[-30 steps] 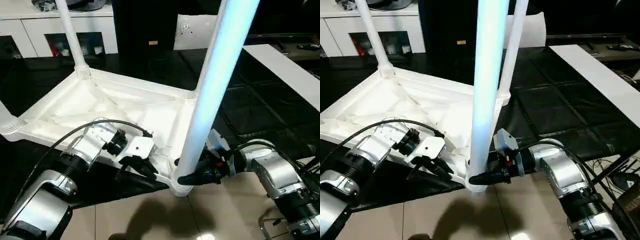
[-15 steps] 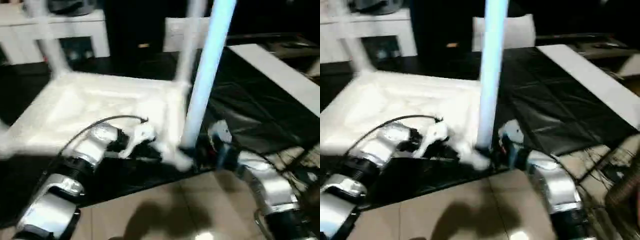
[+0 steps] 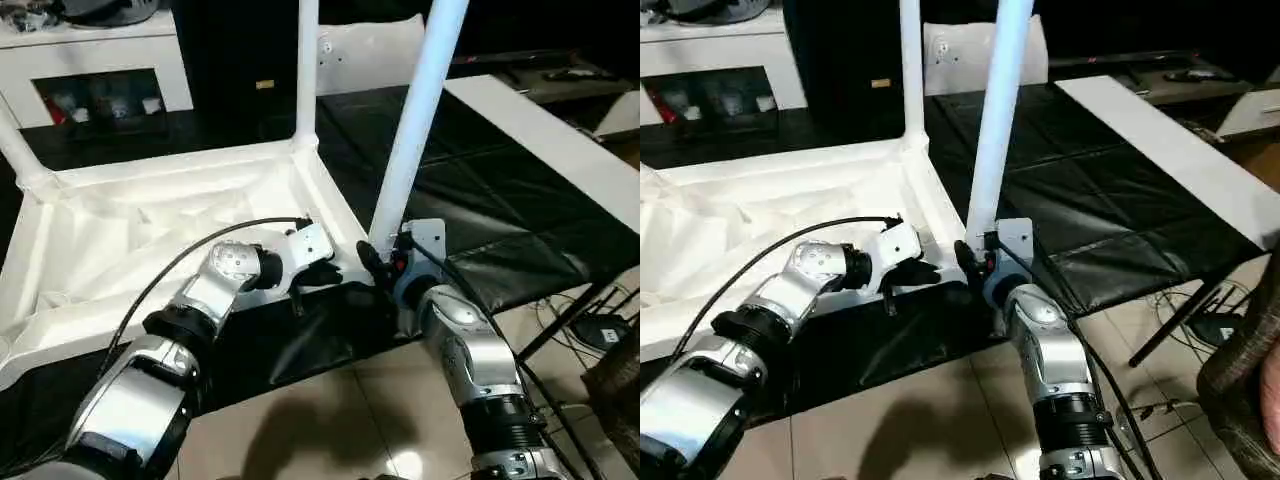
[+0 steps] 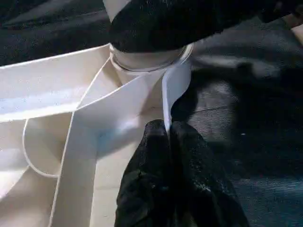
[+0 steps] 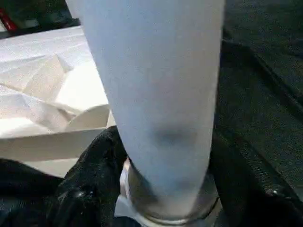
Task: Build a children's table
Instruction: Rotate leg to tighten, then rotate table base
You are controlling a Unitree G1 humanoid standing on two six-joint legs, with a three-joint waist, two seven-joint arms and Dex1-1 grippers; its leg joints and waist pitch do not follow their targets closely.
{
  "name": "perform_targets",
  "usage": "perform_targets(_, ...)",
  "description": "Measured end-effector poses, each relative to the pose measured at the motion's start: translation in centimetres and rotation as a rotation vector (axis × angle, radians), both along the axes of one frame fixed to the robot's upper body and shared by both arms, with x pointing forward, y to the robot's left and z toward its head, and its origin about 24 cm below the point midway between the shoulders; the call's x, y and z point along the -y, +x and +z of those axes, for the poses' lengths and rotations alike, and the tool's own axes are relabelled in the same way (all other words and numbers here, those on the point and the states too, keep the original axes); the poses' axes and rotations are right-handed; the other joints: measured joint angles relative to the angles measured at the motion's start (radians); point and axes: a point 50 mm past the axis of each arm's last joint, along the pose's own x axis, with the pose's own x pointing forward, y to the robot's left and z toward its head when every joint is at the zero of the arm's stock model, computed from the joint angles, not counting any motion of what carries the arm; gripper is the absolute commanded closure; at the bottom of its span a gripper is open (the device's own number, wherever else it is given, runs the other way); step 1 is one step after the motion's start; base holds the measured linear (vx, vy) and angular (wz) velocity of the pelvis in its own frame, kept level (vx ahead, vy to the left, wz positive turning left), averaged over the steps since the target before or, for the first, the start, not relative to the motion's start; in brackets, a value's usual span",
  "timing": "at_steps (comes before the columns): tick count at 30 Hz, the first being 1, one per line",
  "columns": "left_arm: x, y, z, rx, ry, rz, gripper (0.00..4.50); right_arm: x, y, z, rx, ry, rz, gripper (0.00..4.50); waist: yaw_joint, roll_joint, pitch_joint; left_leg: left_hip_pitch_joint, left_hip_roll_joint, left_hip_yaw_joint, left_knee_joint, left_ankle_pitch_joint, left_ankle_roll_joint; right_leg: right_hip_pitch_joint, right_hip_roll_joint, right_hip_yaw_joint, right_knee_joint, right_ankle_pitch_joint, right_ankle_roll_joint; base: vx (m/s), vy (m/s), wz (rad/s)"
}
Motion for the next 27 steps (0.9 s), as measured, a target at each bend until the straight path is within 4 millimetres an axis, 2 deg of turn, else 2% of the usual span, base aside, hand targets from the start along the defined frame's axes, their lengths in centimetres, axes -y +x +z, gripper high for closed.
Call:
perform_targets(2,0.0,0.1,0.1,0.005,-0.006,-0.002,4.5,0.0,-0.3,0.0,0.017,-0.015,0.009,1.36,0.001,0.001,0.001,-0.003,0.0,0.0,0.0,0.0,0.0,-0.003,0.0,0.0,0.0,0.0,-0.001,0.0,0.0,0.0)
perform_targets(3,-0.1,0.1,0.1,0.006,-0.009,-0.005,4.22,0.1,-0.6,0.0,0.026,-0.03,0.013,1.08,0.002,0.001,0.001,-0.004,0.0,0.0,0.0,0.0,0.001,-0.003,0.0,0.0,0.0,-0.001,-0.001,0.0,0.0,0.0)
perform_targets(7,-0.3,0.2,0.9,0.053,-0.084,-0.014,3.91,1.0,-1.7,-0.6,0.037,-0.065,0.014,0.94,0.002,-0.003,0.005,-0.006,0.0,0.0,0.002,0.002,0.005,-0.005,0.0,0.0,0.0,0.0,-0.002,0.0,0.0,0.0)
perform_targets(10,-0.5,0.5,2.1,0.095,-0.167,-0.018,3.75,1.9,-3.0,0.1,0.104,-0.061,0.039,0.61,0.007,-0.004,0.005,-0.006,-0.001,0.0,0.003,0.0,0.001,-0.004,-0.002,0.0,0.0,0.0,-0.001,0.0,0.0,0.0)
perform_targets(12,-0.8,0.5,2.8,0.102,-0.251,-0.008,3.59,3.1,-4.0,1.1,0.16,-0.072,0.062,0.48,0.016,-0.005,0.005,-0.006,-0.001,0.001,0.003,-0.001,0.001,-0.003,-0.002,0.0,0.0,0.0,-0.001,0.0,0.0,0.0)
perform_targets(14,-1.3,0.4,3.0,0.09,-0.318,0.028,3.43,3.8,-4.8,1.6,0.163,-0.072,0.066,0.23,0.019,-0.006,0.006,-0.004,0.0,0.001,0.003,-0.001,0.002,-0.003,-0.001,0.001,0.0,0.0,-0.001,0.0,0.0,0.0)
perform_targets(18,-3.1,-0.3,3.0,0.097,-0.483,0.256,3.12,4.1,-6.9,2.1,0.114,-0.063,0.136,0.03,0.019,0.001,0.007,-0.002,0.001,0.001,0.003,-0.001,0.002,-0.002,0.0,0.0,0.0,0.0,-0.001,0.0,0.0,0.0)
perform_targets(21,-5.7,-2.7,2.2,0.101,-0.563,0.511,2.92,2.9,-7.8,2.2,0.098,-0.075,0.237,0.0,-0.001,0.005,0.006,-0.002,0.002,0.001,0.003,-0.002,0.001,-0.001,0.001,0.0,0.001,0.0,-0.001,0.0,0.0,0.0)
perform_targets(23,-6.0,-4.3,1.8,0.108,-0.587,0.605,2.74,2.3,-7.9,2.1,0.096,-0.079,0.261,0.0,-0.017,0.015,0.008,-0.028,-0.001,-0.046,0.011,0.003,0.004,0.011,-0.005,-0.044,-0.01,-0.005,0.004,-0.022,-0.027,0.41)
perform_targets(25,-6.8,-5.7,1.7,0.14,-0.584,0.688,2.67,1.4,-7.5,2.4,0.117,-0.078,0.285,0.0,-0.031,0.027,0.014,-0.046,0.001,-0.097,0.02,0.004,0.003,0.026,-0.001,-0.08,-0.017,-0.003,-0.009,-0.01,-0.058,0.44)
perform_targets(26,-7.5,-6.7,1.6,0.171,-0.575,0.771,2.5,0.7,-7.2,2.8,0.139,-0.063,0.296,0.0,-0.042,0.024,0.015,-0.047,-0.002,-0.128,0.021,0.008,-0.001,0.028,0.009,-0.082,0.002,-0.017,-0.032,0.021,-0.101,0.53)
perform_targets(27,-8.1,-7.5,1.5,0.185,-0.573,0.846,2.4,0.3,-6.9,3.0,0.158,-0.054,0.305,0.0,-0.049,0.025,0.018,-0.048,-0.004,-0.15,0.022,0.013,-0.007,0.026,0.024,-0.079,0.025,-0.043,-0.076,0.037,-0.135,0.62)
